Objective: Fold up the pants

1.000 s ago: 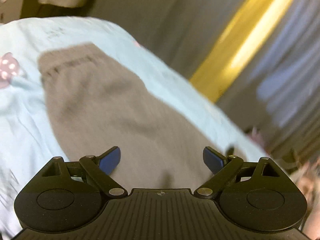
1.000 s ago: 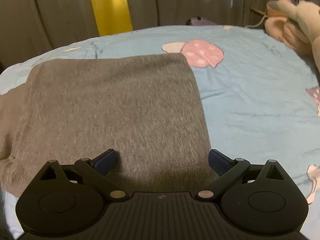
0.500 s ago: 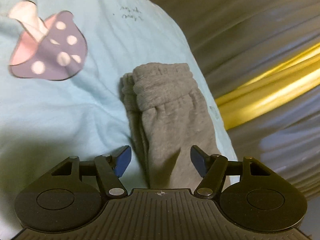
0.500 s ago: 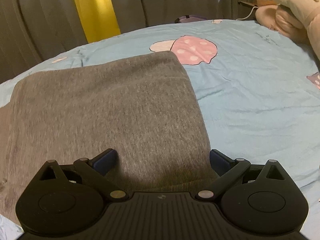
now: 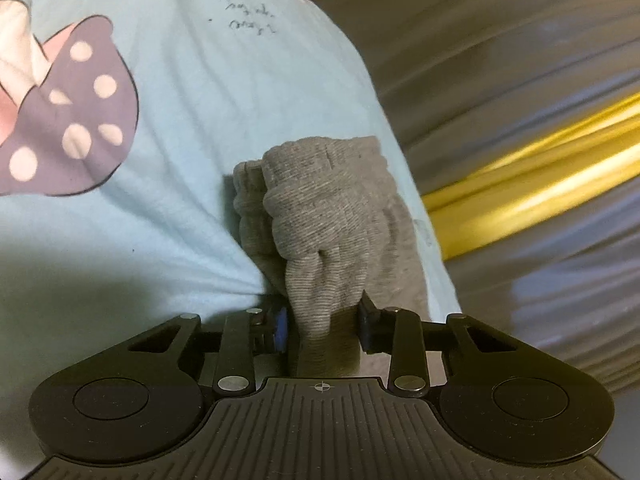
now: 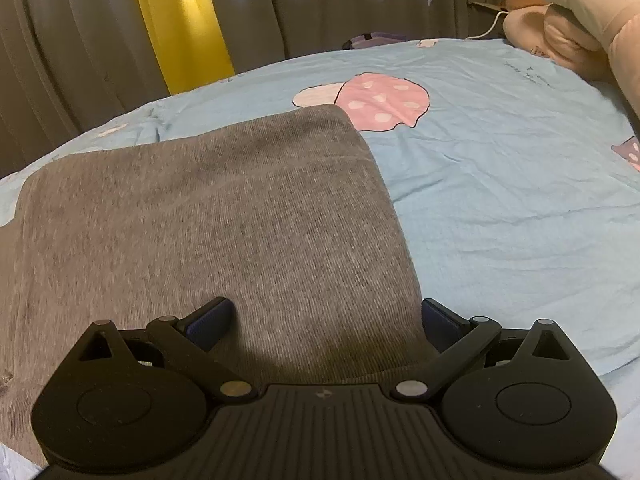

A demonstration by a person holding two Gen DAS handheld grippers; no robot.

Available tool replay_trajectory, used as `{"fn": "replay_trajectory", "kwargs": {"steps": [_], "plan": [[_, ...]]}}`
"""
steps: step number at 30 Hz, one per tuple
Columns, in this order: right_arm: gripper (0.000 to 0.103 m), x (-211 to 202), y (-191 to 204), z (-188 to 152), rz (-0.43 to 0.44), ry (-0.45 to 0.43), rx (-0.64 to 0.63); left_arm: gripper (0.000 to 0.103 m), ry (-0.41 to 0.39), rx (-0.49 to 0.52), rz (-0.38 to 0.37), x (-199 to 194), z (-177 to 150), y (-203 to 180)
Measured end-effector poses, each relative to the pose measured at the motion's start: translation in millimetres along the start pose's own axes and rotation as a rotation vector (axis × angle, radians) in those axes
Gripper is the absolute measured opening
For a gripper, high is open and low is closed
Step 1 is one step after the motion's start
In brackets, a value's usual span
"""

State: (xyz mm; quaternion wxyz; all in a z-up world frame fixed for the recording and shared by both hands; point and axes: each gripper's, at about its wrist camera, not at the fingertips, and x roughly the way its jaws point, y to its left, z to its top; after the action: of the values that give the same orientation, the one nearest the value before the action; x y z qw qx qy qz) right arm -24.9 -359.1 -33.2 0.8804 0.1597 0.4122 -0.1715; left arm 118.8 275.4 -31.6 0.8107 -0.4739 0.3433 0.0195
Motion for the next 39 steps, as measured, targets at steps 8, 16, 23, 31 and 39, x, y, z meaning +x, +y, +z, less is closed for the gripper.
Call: {"fn": "replay_trajectory", "kwargs": {"steps": [8,16,23,31,39], "plan": [[0.099,-0.1,0.0,0.2,-0.001,-0.001,0.001,0.048,0.018,0.034,-0.027,-3.5,10.8,-21.3],[0.099,-0.1,0.0,0.1,-0.002,-0.002,0.002,0.068,0.062,-0.090,0.043,16.7,16.6,-11.5],[0.099,0.5,-0.4,0.3,0.001,-0.004,0.004,0.070,0.105,-0.064,-0.017,-3.7,23.3,-18.8],[0.099,0.4,-0.9,0.8,0.004,-0.003,0.009,0.077,0.134,-0.001,-0.044,-4.0,30.2,-38.6],[0.099,0.4,-0.2,0.5,0.002,-0.004,0.008,0.077,0.112,0.029,0.064,17.7,18.8,-27.2]]}}
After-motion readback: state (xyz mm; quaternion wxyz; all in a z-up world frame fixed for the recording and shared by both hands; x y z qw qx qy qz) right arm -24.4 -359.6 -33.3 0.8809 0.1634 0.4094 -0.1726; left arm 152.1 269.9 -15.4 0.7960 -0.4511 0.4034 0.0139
